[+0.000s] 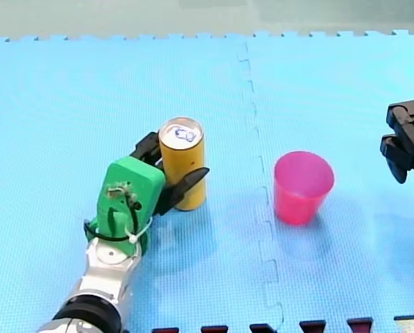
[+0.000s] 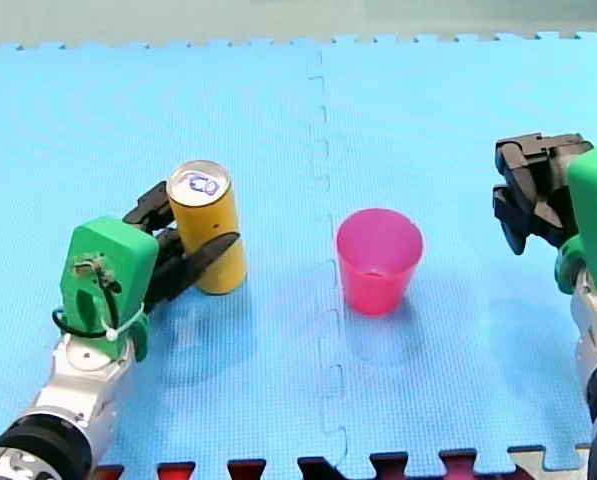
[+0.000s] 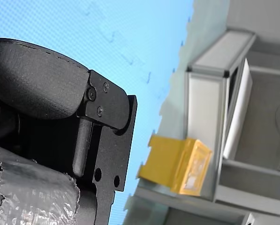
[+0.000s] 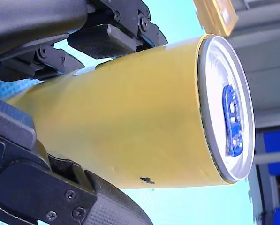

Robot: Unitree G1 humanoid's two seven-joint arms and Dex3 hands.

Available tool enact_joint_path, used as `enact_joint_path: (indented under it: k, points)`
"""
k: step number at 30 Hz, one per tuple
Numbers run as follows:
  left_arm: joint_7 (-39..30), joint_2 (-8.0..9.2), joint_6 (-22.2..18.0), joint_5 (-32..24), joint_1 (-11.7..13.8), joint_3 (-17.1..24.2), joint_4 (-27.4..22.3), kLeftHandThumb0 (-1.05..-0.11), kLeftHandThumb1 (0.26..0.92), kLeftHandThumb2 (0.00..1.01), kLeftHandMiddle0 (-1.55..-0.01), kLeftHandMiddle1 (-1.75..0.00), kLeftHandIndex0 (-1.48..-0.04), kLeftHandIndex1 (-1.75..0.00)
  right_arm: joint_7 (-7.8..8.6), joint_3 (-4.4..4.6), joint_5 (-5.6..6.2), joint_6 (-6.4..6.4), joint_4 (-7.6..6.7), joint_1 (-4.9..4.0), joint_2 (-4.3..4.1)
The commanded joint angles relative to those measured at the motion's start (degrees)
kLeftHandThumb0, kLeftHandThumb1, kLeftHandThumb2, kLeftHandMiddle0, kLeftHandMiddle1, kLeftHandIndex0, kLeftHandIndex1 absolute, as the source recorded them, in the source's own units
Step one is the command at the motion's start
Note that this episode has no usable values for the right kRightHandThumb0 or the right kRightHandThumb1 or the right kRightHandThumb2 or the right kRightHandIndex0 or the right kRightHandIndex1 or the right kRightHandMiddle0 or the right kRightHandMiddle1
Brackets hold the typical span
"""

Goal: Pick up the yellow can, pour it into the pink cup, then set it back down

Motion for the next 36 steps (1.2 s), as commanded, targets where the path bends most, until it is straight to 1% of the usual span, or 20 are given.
enact_joint_path:
  k: [1, 3, 5, 8, 11, 18, 23, 28, 36]
  points:
    - [-4.7, 0.06, 0.1, -3.3, 0.0, 2.4, -0.3, -0.844, 0.748, 0.00, -0.48, -0.01, -0.44, -0.01, 0.02, -0.11, 0.12, 0.08, 0.01, -0.13, -0.30]
    - [-8.9, -0.10, 0.2, -5.9, 0.0, 4.1, -0.2, -0.844, 0.750, 0.00, -0.48, -0.01, -0.45, -0.01, 0.07, -0.11, 0.13, 0.08, 0.03, -0.11, -0.30]
    - [-11.6, 0.05, 0.4, -7.3, -0.1, 5.0, -0.1, -0.845, 0.750, 0.00, -0.48, -0.01, -0.46, -0.01, 0.08, -0.14, 0.15, 0.07, 0.07, -0.09, -0.29]
    - [-14.0, 0.45, 0.9, -8.2, -0.4, 5.6, 0.1, -0.847, 0.751, 0.00, -0.50, -0.01, -0.46, -0.01, 0.04, -0.19, 0.19, 0.07, 0.09, -0.10, -0.24]
    - [-14.9, 0.57, 1.1, -8.5, -0.6, 6.1, 0.2, -0.850, 0.752, 0.00, -0.51, -0.02, -0.47, -0.01, 0.07, -0.23, 0.21, 0.08, 0.12, -0.10, -0.23]
    - [-13.3, 0.27, 0.5, -8.2, -1.0, 6.5, 0.4, -0.843, 0.743, 0.00, -0.53, -0.01, -0.50, -0.01, 0.04, -0.27, 0.19, -0.13, 0.10, -0.01, -0.19]
    - [-12.2, 0.13, 0.4, -7.7, -1.5, 6.5, 0.9, -0.814, 0.723, 0.00, -0.53, -0.01, -0.50, -0.01, -0.06, -0.20, 0.09, -0.21, 0.07, 0.01, -0.15]
    - [-11.5, 0.03, -0.1, -7.3, -1.6, 6.2, 1.0, -0.804, 0.721, 0.00, -0.54, -0.01, -0.51, -0.01, -0.14, -0.17, 0.09, -0.20, 0.03, 0.08, -0.12]
    - [-10.1, 0.33, 0.0, -5.4, -1.5, 5.2, 1.1, -0.778, 0.713, 0.00, -0.54, -0.01, -0.52, 0.00, -0.16, -0.20, 0.16, -0.16, 0.00, 0.09, -0.10]
